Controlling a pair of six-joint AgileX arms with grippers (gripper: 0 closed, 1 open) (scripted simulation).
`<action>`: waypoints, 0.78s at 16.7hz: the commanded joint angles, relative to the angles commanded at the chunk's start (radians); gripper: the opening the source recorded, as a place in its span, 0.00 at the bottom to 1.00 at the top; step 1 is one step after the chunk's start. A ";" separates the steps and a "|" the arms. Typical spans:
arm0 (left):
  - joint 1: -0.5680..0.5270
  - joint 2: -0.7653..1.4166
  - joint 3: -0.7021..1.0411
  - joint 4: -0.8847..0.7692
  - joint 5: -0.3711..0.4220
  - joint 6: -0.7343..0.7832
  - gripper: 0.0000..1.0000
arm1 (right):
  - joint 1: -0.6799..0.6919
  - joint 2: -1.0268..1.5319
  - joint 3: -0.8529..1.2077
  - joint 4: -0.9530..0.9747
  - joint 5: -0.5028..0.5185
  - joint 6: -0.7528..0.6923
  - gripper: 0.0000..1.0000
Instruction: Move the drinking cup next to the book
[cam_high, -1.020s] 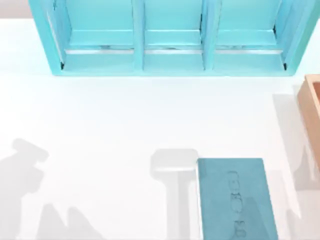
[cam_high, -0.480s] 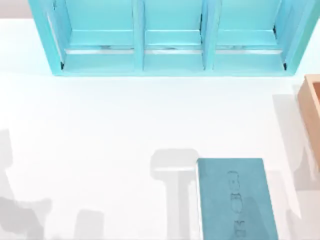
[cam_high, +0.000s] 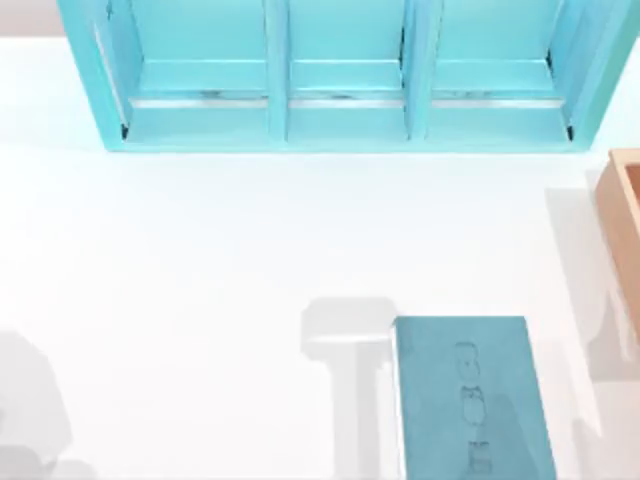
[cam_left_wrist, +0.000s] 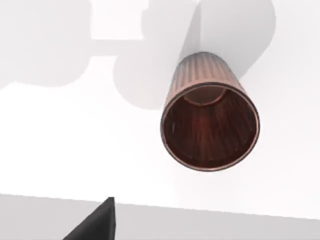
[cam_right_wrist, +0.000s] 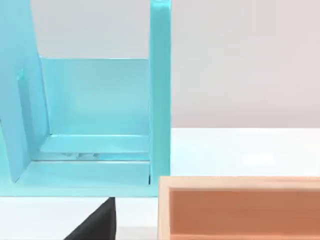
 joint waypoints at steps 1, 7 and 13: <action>0.020 0.025 0.020 -0.022 0.001 0.044 1.00 | 0.000 0.000 0.000 0.000 0.000 0.000 1.00; 0.053 0.066 0.051 -0.058 0.003 0.115 1.00 | 0.000 0.000 0.000 0.000 0.000 0.000 1.00; 0.050 0.082 -0.010 0.016 0.003 0.112 1.00 | 0.000 0.000 0.000 0.000 0.000 0.000 1.00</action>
